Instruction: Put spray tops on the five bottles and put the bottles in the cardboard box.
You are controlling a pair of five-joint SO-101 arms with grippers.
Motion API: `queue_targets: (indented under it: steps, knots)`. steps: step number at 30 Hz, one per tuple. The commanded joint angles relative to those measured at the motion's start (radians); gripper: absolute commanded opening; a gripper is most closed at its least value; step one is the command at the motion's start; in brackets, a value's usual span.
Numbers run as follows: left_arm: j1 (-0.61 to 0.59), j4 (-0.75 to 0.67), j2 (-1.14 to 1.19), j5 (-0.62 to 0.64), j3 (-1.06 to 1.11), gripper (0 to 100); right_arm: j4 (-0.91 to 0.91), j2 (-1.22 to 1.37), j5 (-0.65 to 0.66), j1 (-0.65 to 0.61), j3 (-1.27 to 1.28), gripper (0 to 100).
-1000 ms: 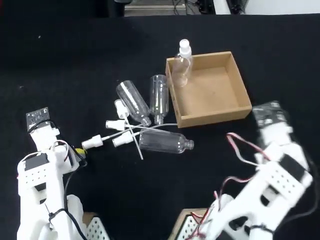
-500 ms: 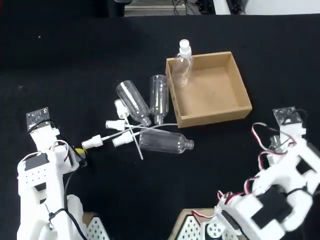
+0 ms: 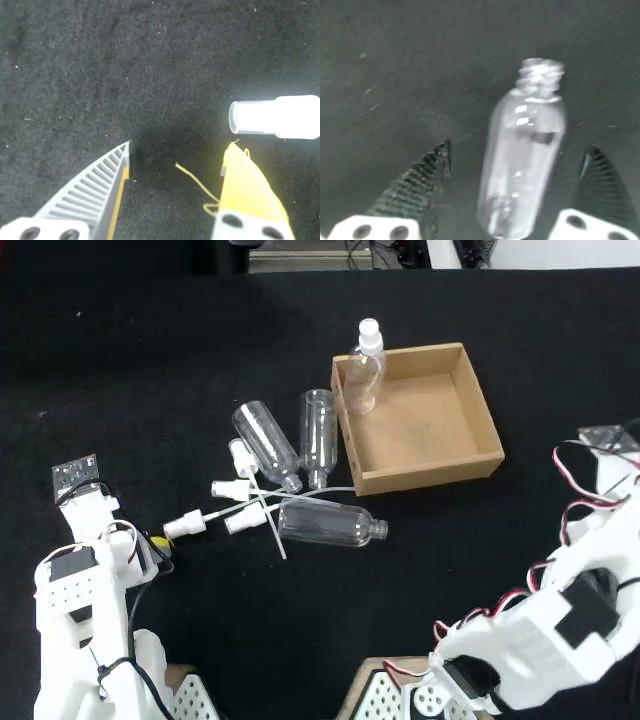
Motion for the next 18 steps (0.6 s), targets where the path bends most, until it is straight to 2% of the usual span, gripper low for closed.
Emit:
queue_targets:
  steps: [1, 7, 10, 12, 16, 18]
  knots:
    - [0.015, -0.015, -0.017, 0.006, -0.012, 29, 0.018, 0.061, 0.015, 0.032, -0.156, 35.7]
    - [0.015, -0.015, -0.018, 0.008, -0.012, 29, 0.028, 0.211, 0.015, 0.043, -0.229, 35.7]
    - [0.015, -0.015, -0.017, 0.008, -0.012, 29, 0.094, 0.243, 0.015, 0.043, -0.272, 34.6]
    - [0.015, -0.015, -0.017, 0.008, -0.012, 29, 0.152, 0.254, 0.017, 0.043, -0.306, 27.4]
    - [0.015, -0.015, -0.020, 0.008, -0.012, 29, 0.196, 0.260, 0.017, 0.038, -0.375, 0.1]
    - [0.016, -0.015, -0.020, 0.008, -0.012, 29, 0.201, 0.255, 0.017, 0.034, -0.392, 4.7]
